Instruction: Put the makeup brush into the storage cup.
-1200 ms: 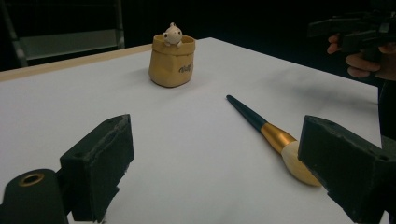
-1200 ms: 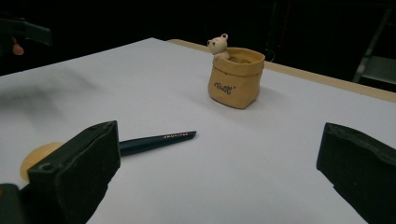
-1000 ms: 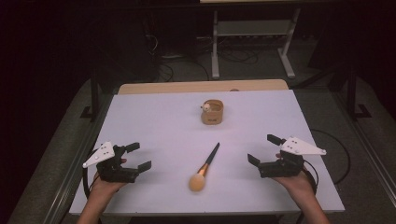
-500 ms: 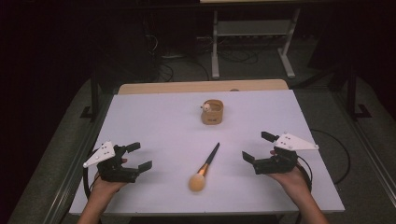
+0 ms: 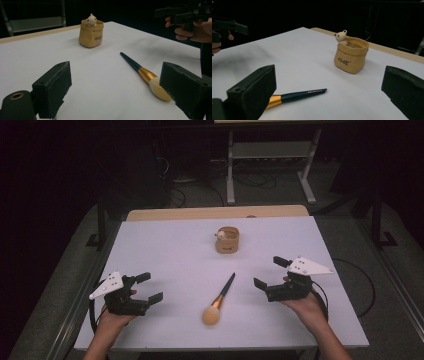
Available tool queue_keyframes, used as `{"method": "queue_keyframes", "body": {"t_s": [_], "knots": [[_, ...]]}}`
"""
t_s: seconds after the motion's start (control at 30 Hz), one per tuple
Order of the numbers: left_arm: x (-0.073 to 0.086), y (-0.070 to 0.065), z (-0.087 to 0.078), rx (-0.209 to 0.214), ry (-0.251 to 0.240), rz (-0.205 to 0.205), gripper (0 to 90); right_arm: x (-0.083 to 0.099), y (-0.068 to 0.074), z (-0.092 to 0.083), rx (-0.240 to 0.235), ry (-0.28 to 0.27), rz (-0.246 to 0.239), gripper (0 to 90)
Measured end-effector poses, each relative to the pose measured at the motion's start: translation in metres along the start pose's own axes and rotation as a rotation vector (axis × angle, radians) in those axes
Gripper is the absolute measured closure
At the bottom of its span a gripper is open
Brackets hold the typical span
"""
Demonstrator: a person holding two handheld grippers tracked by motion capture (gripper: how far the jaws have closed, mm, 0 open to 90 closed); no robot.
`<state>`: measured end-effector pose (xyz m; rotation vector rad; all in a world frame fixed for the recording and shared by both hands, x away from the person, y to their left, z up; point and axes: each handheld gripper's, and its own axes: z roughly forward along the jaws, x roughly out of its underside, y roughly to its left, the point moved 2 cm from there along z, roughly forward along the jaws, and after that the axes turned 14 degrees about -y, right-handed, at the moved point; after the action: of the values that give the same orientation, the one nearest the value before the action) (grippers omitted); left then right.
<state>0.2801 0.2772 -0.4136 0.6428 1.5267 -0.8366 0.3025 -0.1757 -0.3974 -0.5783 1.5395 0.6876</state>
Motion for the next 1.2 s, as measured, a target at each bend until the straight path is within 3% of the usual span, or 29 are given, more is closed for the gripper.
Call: {"method": "queue_keyframes", "body": {"t_s": [0.5, 1.2], "knots": [[0.0, 0.0, 0.001, 0.002, 0.006, -0.003, 10.0, -0.002, 0.003, 0.012, -0.033, 0.003, 0.01, 0.0], [0.0, 0.0, 0.002, 0.008, -0.002, -0.005, 10.0, -0.01, 0.009, 0.042, -0.123, 0.02, 0.004, 0.0]]}}
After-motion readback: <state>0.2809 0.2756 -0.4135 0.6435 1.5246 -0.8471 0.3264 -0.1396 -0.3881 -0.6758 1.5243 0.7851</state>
